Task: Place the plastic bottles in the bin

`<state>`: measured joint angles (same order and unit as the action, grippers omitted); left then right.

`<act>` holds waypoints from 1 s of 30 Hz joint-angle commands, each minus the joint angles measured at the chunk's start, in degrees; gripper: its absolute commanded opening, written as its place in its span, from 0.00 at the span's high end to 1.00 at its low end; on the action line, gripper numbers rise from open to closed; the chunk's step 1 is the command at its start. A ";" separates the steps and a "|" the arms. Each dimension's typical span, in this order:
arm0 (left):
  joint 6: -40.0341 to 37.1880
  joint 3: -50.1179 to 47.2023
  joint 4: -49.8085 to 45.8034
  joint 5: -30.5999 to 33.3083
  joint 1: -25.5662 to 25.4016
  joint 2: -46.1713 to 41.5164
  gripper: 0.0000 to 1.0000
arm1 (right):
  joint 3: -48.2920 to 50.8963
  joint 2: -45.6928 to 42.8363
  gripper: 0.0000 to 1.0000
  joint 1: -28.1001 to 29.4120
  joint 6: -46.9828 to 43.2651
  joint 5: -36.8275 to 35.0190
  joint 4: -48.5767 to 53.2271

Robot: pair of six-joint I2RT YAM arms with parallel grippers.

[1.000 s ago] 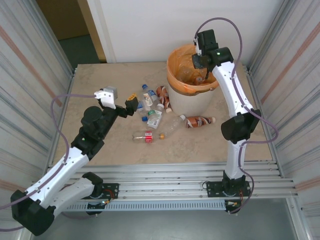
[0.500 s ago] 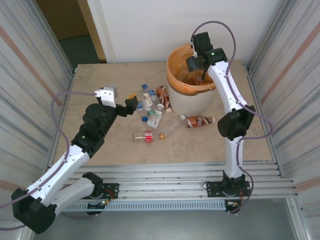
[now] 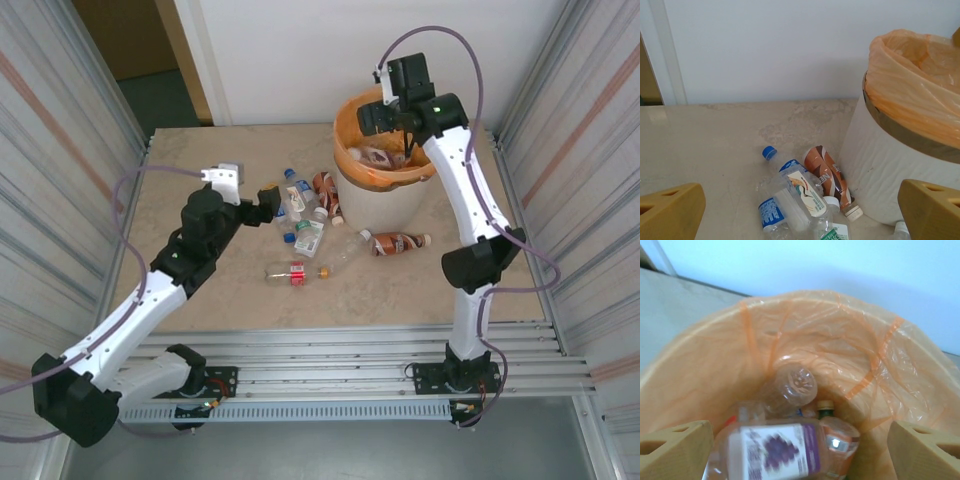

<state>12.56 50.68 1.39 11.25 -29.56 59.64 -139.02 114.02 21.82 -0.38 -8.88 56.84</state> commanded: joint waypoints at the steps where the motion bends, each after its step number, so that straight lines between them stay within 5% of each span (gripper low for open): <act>1: 1.66 2.74 -2.28 1.07 0.63 0.80 0.01 | -0.90 -4.40 0.11 0.02 3.30 5.62 -0.71; 14: 7.91 9.48 -12.24 1.10 1.00 10.18 0.01 | 11.68 -15.26 0.08 1.09 9.28 5.75 -4.35; 19: 12.43 14.60 -17.28 -0.33 1.09 18.41 0.01 | 20.65 -21.35 0.01 1.22 12.00 3.49 -6.40; 30: 16.08 26.16 -22.21 -4.07 1.08 36.65 0.03 | 42.80 -36.77 0.02 1.51 17.02 -4.64 -13.36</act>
<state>26.87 73.41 -18.61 8.51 -28.82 94.06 -99.48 81.19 22.94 13.74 -9.23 46.94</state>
